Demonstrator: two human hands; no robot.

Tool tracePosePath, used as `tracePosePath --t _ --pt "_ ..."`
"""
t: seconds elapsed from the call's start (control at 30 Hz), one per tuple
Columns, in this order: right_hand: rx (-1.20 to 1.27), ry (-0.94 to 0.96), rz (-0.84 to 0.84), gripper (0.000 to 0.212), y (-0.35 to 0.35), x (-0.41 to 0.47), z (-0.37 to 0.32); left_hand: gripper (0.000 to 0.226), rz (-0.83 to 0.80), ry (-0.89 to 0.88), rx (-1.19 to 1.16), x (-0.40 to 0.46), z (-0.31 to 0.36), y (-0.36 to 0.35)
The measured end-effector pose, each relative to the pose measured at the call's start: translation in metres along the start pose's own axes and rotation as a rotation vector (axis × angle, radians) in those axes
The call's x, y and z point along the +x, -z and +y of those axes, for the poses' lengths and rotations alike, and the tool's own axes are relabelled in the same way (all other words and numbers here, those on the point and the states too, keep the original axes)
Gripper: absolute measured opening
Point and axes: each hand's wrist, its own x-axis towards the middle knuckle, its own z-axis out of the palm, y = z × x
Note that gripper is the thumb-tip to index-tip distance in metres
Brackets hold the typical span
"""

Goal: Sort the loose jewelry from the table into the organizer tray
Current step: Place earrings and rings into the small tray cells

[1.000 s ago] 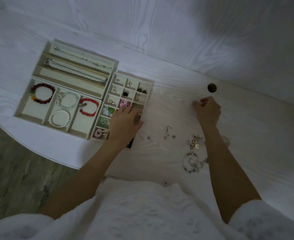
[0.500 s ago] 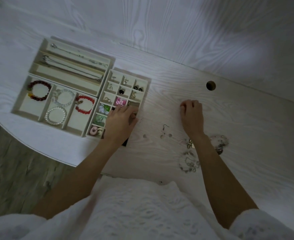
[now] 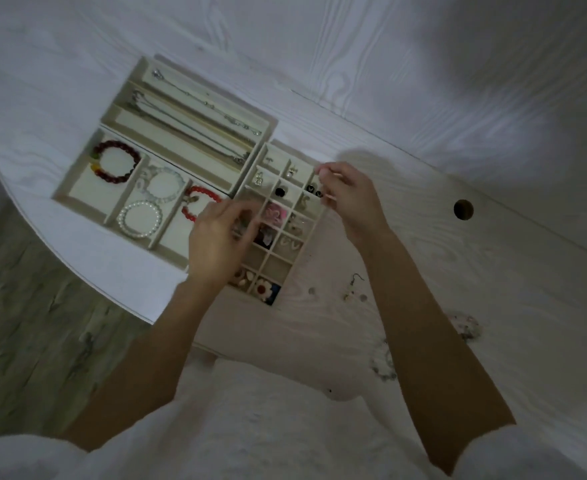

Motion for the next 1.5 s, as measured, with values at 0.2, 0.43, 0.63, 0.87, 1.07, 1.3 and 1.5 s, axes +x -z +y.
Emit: tracePosePath --t 0.2,0.43,0.63,0.87,1.07,1.3,1.5 --pt "-0.578 0.305 -0.009 0.013 -0.047 0.044 -0.005 0.026 0.017 0.198 0.063 0.007 -0.036 0.018" --pt "-0.913 0.470 -0.092 0.017 -0.061 0.054 -0.006 0.025 -0.008 0.150 0.021 0.008 -0.046 0.017" --pt "-0.968 0.498 -0.118 0.012 -0.064 0.055 -0.007 0.023 -0.021 0.120 -0.019 0.010 -0.049 0.019" --pt "-0.877 0.523 0.116 0.013 -0.071 0.053 0.003 0.021 -0.007 0.166 -0.080 0.011 -0.050 0.015" --pt "-0.889 0.473 0.224 0.008 -0.087 0.048 0.011 0.022 0.004 0.184 -0.074 0.009 -0.048 0.012" --pt "-0.904 0.423 0.488 0.005 -0.091 0.051 0.022 0.021 0.002 0.192 -0.060 0.008 -0.048 0.012" --pt "-0.975 0.460 0.540 0.004 -0.089 0.047 0.023 0.020 -0.010 0.182 -0.075 0.011 -0.048 0.013"
